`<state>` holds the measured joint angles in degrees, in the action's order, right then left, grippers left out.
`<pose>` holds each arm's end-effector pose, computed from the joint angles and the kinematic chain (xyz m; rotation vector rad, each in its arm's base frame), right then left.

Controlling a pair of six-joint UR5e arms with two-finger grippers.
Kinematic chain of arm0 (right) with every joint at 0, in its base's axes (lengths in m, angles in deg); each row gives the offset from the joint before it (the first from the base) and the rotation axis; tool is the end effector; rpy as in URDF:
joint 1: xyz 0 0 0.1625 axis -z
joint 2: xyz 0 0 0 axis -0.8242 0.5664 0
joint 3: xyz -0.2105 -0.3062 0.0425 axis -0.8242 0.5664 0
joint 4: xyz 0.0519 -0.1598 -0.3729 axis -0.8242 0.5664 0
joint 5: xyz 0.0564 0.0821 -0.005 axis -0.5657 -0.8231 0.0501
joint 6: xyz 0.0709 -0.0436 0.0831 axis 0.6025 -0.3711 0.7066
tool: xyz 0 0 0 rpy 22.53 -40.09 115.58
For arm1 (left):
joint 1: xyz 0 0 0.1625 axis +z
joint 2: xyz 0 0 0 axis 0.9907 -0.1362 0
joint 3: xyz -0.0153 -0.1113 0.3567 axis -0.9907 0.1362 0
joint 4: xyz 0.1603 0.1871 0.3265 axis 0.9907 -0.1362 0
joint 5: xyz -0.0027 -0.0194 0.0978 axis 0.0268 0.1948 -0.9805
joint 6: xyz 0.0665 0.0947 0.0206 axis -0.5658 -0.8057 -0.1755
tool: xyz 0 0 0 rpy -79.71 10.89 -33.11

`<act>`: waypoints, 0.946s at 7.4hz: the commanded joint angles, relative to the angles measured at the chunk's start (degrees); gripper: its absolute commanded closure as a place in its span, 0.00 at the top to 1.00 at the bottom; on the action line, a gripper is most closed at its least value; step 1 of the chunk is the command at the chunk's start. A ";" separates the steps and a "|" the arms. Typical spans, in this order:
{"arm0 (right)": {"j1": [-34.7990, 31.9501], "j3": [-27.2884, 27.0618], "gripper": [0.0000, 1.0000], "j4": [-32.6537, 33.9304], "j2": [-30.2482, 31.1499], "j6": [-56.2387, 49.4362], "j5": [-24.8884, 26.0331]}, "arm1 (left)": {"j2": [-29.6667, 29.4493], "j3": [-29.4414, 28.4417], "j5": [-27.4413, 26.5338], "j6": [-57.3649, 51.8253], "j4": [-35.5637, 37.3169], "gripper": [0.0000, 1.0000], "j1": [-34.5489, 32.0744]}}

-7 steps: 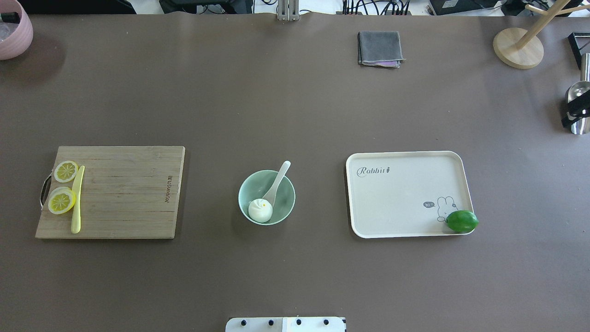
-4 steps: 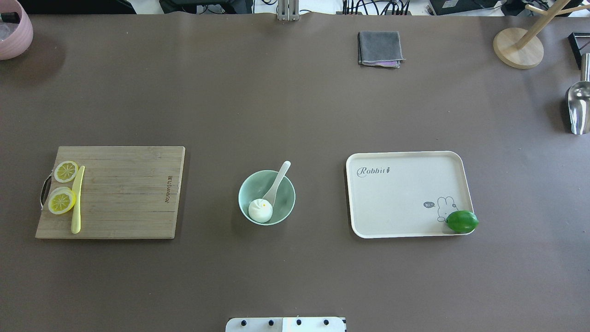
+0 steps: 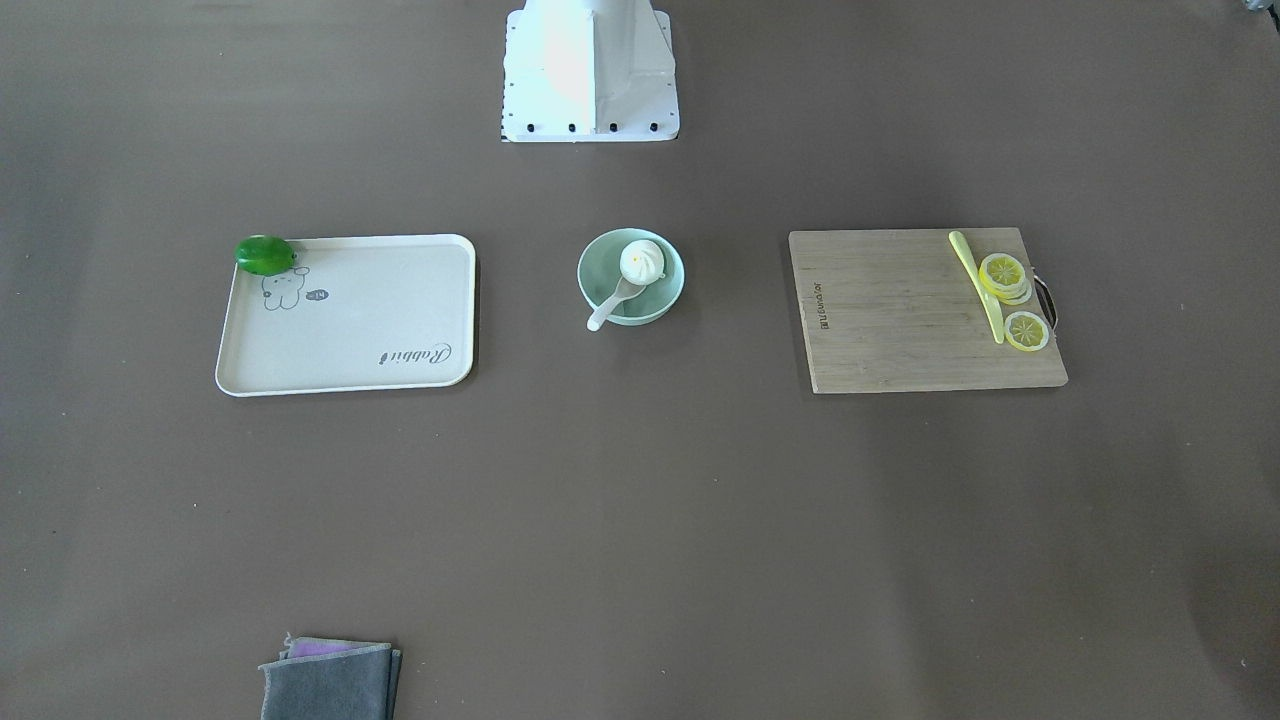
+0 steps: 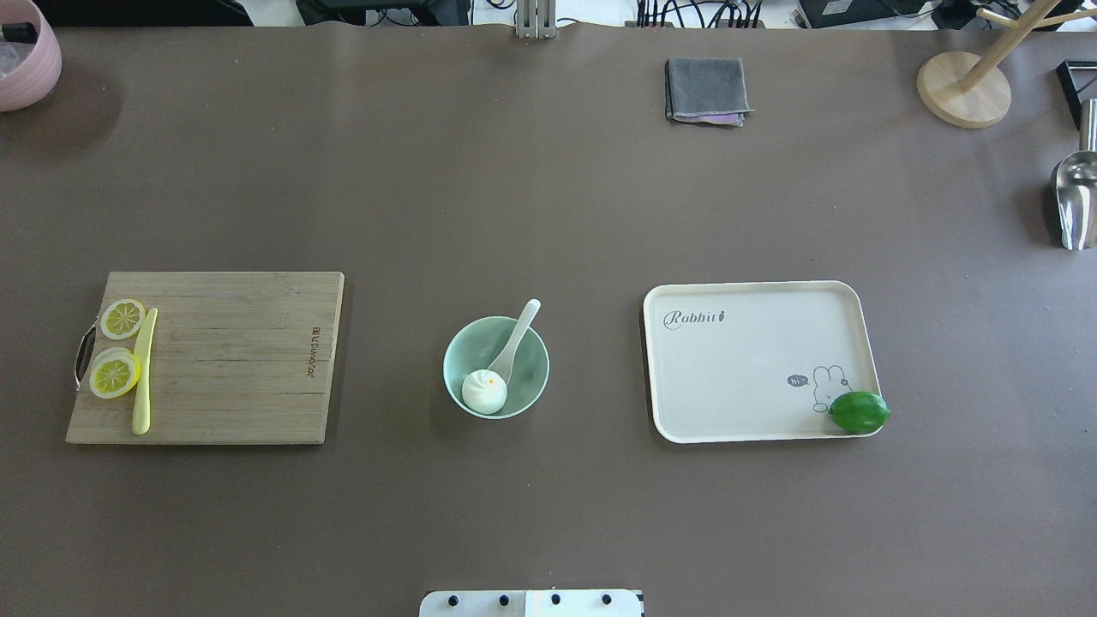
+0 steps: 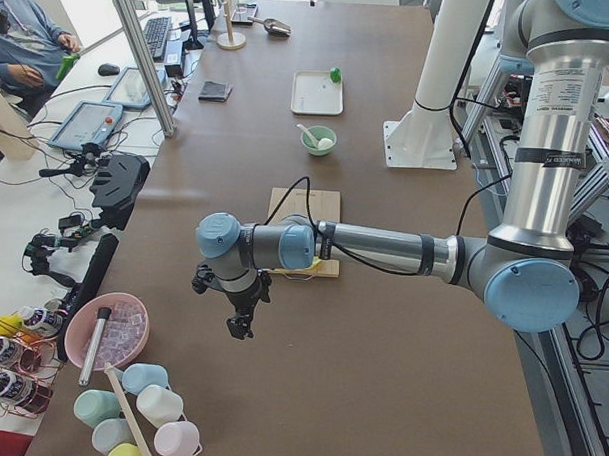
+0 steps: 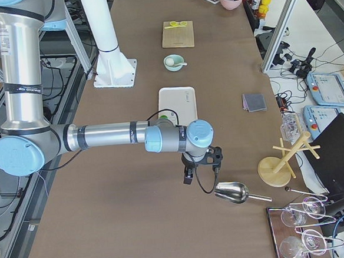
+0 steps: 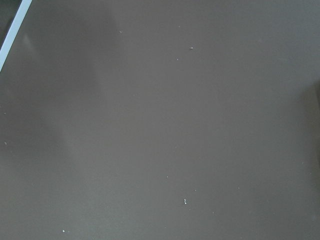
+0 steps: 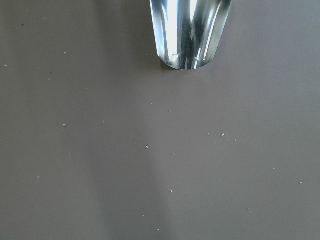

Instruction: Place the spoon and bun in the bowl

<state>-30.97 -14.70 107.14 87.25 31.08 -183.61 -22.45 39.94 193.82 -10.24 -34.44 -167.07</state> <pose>0.0167 -0.4599 0.6037 -0.1466 -0.8367 0.1359 -0.0112 -0.5131 0.5996 -0.0071 0.7157 0.3270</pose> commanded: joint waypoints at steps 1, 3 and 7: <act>-1.77 1.84 1.00 -0.19 -0.52 -0.02 -1.51 | -1.80 1.06 -0.19 0.06 -0.15 0.98 -0.71; -4.13 0.97 1.00 -0.37 -0.09 -0.11 -1.35 | -1.71 2.81 -0.36 0.15 -0.15 0.98 -1.76; -4.50 1.32 1.00 -0.37 0.01 0.50 -0.99 | -1.62 3.44 -0.54 0.15 -0.15 0.98 -1.85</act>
<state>-35.42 -13.41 106.77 87.16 31.28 -184.64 -24.18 43.20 193.33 -10.15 -34.59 -168.89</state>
